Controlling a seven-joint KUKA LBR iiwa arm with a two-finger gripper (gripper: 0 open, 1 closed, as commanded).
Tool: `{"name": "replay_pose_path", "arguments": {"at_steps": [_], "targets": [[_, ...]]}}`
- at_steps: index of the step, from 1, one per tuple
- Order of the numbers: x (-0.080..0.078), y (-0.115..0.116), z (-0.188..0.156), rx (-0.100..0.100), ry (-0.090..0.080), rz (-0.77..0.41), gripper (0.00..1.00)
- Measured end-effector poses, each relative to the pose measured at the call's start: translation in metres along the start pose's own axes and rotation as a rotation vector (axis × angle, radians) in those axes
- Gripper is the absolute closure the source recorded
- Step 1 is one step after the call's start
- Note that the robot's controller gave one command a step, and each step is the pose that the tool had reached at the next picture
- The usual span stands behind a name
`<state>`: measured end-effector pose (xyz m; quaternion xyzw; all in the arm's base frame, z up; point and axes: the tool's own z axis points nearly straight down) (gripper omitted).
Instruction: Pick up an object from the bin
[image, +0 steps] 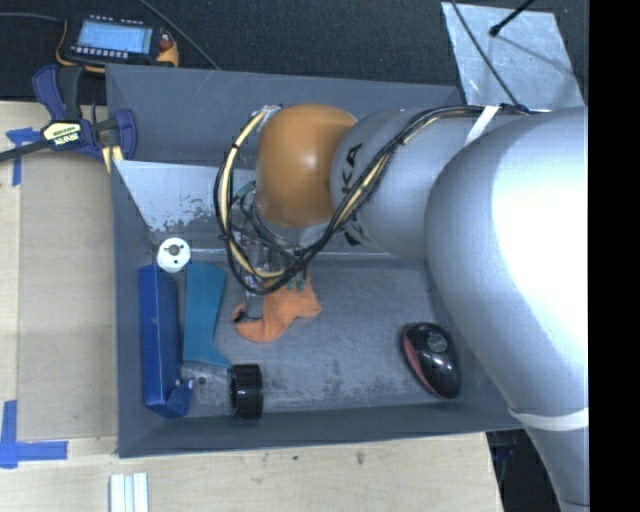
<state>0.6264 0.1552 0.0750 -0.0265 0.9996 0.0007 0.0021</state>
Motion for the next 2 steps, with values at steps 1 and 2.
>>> {"name": "replay_pose_path", "arguments": {"at_steps": [1, 2], "targets": [[0.000, 0.000, 0.000, 0.000, 0.000, 0.000, 0.00], [0.008, -0.038, 0.002, 0.000, 0.001, -0.069, 0.00]]}}
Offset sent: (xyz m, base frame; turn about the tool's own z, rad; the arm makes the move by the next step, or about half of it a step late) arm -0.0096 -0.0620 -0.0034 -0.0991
